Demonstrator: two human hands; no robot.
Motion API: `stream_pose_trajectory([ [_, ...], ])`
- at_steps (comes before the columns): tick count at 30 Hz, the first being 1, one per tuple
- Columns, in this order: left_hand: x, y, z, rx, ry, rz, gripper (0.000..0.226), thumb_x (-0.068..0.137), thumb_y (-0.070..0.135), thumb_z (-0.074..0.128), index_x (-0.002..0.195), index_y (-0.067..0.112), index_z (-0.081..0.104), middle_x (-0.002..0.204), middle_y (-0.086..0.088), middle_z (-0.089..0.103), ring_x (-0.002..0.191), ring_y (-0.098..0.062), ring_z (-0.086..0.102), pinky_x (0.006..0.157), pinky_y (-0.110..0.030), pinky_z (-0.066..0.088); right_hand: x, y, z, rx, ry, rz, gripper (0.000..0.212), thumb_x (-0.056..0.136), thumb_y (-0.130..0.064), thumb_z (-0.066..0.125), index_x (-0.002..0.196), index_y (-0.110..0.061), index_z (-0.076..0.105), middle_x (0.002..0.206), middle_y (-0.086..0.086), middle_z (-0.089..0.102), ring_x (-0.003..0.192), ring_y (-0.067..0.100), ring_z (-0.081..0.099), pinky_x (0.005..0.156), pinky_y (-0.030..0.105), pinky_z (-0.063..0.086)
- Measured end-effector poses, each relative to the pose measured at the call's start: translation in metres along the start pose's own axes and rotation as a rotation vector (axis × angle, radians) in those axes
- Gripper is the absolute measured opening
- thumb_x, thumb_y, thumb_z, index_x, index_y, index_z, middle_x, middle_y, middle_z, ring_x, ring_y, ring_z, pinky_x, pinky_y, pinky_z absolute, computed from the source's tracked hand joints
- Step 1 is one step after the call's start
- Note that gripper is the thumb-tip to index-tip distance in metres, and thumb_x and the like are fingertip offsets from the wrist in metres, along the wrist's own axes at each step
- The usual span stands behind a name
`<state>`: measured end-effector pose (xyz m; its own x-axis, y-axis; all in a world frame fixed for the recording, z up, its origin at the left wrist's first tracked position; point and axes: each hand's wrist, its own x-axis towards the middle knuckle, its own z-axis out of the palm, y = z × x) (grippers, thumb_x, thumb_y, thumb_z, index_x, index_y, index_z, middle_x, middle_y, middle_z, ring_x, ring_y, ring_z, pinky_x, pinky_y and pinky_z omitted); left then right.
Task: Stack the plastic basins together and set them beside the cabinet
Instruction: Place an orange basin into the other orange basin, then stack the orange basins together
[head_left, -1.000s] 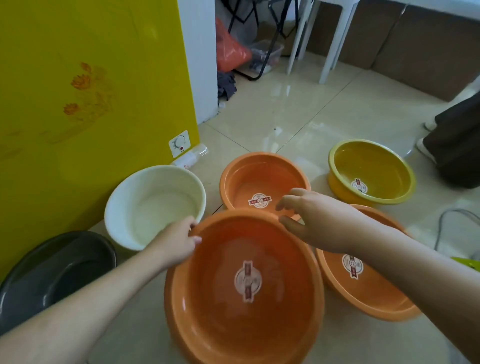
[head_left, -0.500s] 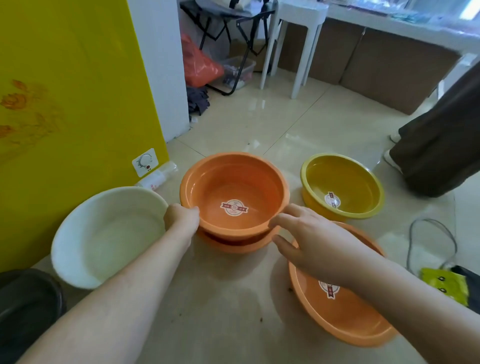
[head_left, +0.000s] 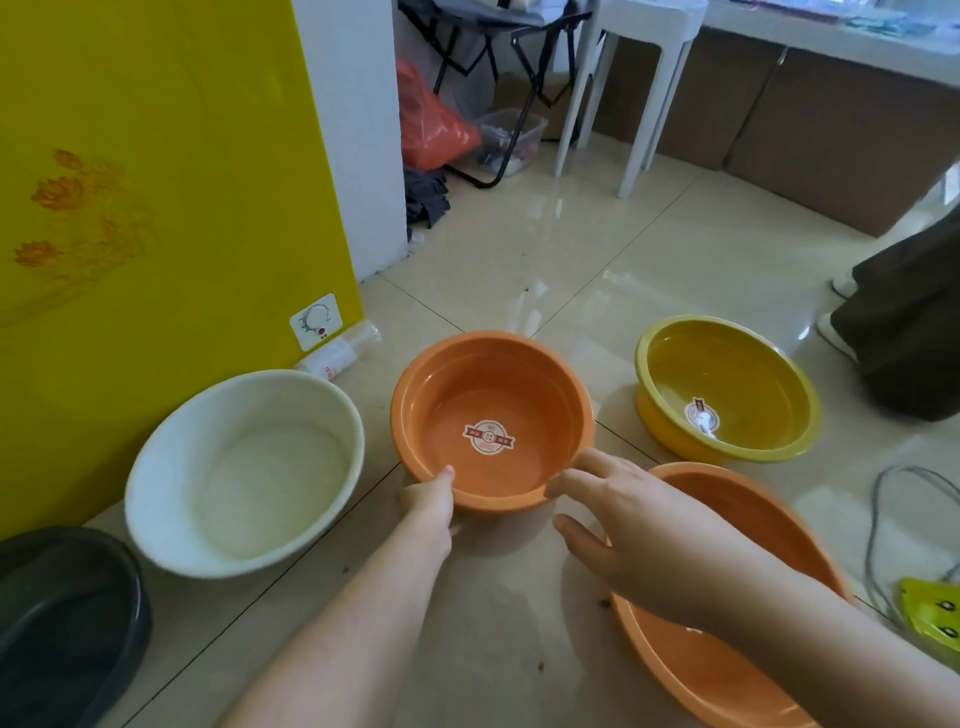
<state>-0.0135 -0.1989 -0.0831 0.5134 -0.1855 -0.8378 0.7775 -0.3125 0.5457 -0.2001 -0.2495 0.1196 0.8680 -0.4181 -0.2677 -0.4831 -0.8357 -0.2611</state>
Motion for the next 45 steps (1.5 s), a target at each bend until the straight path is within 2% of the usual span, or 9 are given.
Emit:
stream_pose_trajectory([
  [9,-0.011,0.025,-0.001,0.07,-0.012,0.094,0.024,0.092,0.009,0.052,0.112,0.009,0.064,0.1,-0.012,0.072,0.088,-0.032,0.072,0.075,-0.049,0.064,0.016,-0.019,-0.002,0.037,0.003,-0.062,0.029,0.099,-0.044,0.05,0.128,-0.043,0.053,0.121,-0.024,0.049,0.106,0.001,0.055,0.088,0.015,0.049],
  [14,-0.05,0.096,-0.055,0.084,-0.032,0.286,0.022,0.091,0.004,0.052,0.108,0.004,0.066,0.102,-0.016,0.073,0.078,-0.029,0.07,0.049,-0.033,0.06,0.028,-0.05,-0.003,0.069,-0.057,-0.138,0.032,0.098,-0.048,0.048,0.13,-0.046,0.05,0.125,-0.029,0.049,0.112,0.0,0.056,0.093,0.015,0.05],
  [19,-0.049,0.134,-0.161,0.102,0.125,0.37,0.03,0.095,0.003,0.051,0.122,0.004,0.064,0.115,-0.018,0.072,0.103,-0.034,0.07,0.078,-0.047,0.061,0.051,-0.083,0.011,0.028,-0.088,-0.2,0.032,0.099,-0.047,0.046,0.131,-0.042,0.052,0.125,-0.025,0.055,0.111,0.004,0.059,0.094,0.023,0.053],
  [25,-0.018,0.118,-0.253,0.08,0.291,0.256,0.031,0.095,-0.001,0.053,0.124,0.005,0.063,0.109,-0.017,0.068,0.101,-0.033,0.065,0.086,-0.05,0.059,0.1,-0.124,0.062,0.004,-0.134,-0.21,0.03,0.101,-0.039,0.044,0.126,-0.032,0.058,0.12,-0.013,0.062,0.105,0.011,0.061,0.086,0.028,0.054],
  [30,0.002,0.105,-0.281,0.139,0.323,0.228,0.019,0.096,0.001,0.054,0.113,0.006,0.061,0.107,-0.019,0.067,0.092,-0.034,0.065,0.083,-0.052,0.059,0.144,-0.152,0.127,0.187,-0.144,0.063,0.024,0.099,-0.036,0.042,0.107,-0.023,0.06,0.094,-0.005,0.067,0.084,0.016,0.066,0.074,0.033,0.058],
  [36,0.019,0.092,-0.282,0.223,0.292,0.209,0.039,0.095,0.002,0.058,0.134,0.004,0.055,0.12,-0.02,0.065,0.106,-0.039,0.065,0.09,-0.051,0.058,0.187,-0.169,0.163,1.0,-0.119,0.753,0.02,0.1,-0.021,0.041,0.114,-0.01,0.05,0.09,0.01,0.061,0.078,0.023,0.064,0.062,0.035,0.057],
  [38,0.017,0.094,-0.279,0.408,0.403,0.324,0.055,0.091,0.003,0.065,0.142,0.004,0.043,0.131,-0.02,0.058,0.114,-0.04,0.061,0.091,-0.044,0.055,0.196,-0.171,0.174,1.203,-0.136,0.822,0.022,0.1,-0.023,0.041,0.113,-0.012,0.055,0.096,0.011,0.062,0.096,0.032,0.064,0.082,0.045,0.059],
  [41,0.004,0.095,-0.28,0.921,0.566,0.569,0.083,0.087,0.013,0.072,0.155,0.016,0.024,0.157,-0.016,0.03,0.133,-0.037,0.046,0.097,-0.046,0.05,0.207,-0.175,0.185,1.362,-0.101,0.845,0.028,0.098,-0.015,0.045,0.122,-0.009,0.059,0.105,0.014,0.069,0.099,0.033,0.067,0.074,0.042,0.057],
  [45,-0.007,0.076,-0.277,1.292,0.21,0.61,0.057,0.094,0.041,0.062,0.147,0.024,0.047,0.154,-0.002,0.042,0.139,-0.03,0.041,0.113,-0.048,0.039,0.21,-0.174,0.188,1.351,-0.069,0.858,0.022,0.095,-0.002,0.051,0.112,-0.005,0.064,0.096,0.014,0.071,0.087,0.031,0.072,0.054,0.035,0.058],
])
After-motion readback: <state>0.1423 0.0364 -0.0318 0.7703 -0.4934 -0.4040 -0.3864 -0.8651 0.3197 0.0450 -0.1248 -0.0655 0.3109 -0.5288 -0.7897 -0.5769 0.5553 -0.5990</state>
